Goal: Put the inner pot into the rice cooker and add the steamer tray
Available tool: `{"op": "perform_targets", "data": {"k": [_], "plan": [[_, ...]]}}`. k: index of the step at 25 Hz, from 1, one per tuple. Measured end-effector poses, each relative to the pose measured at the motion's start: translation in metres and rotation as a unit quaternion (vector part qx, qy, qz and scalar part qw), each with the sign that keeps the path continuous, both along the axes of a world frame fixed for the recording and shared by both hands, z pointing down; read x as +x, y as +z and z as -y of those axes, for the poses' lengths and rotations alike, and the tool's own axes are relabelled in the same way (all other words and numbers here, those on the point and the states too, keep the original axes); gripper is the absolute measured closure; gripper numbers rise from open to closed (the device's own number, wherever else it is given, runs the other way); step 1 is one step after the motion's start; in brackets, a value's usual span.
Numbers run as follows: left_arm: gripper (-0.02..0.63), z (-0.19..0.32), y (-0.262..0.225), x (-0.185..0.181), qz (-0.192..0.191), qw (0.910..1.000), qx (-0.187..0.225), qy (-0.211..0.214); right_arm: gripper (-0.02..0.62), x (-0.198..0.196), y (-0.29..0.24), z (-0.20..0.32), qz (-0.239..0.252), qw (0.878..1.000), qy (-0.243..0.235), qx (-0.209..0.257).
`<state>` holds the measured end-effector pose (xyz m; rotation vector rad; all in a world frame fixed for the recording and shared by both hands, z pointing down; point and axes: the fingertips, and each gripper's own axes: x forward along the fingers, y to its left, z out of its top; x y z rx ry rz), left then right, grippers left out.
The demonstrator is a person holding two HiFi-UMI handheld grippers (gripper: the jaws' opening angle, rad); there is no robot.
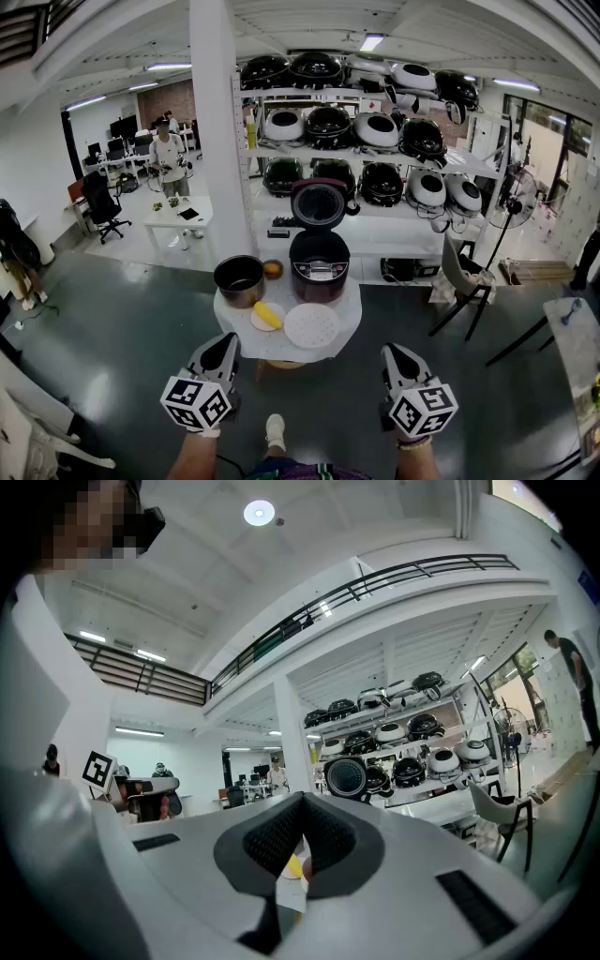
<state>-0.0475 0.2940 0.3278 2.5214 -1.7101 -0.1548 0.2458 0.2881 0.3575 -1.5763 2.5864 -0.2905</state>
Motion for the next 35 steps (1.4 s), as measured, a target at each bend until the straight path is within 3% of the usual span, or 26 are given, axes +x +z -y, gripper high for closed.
{"op": "perform_targets", "data": {"k": [22, 35], "plan": [[0.588, 0.008, 0.004, -0.031, -0.008, 0.9994, 0.005, -0.035, 0.591, -0.024, 0.006, 0.022, 0.002, 1.000, -0.017, 0.002], [0.588, 0.061, 0.018, -0.078, -0.027, 0.9975, 0.002, -0.065, 0.591, -0.065, 0.004, 0.085, -0.012, 0.999, -0.036, -0.002]]}}
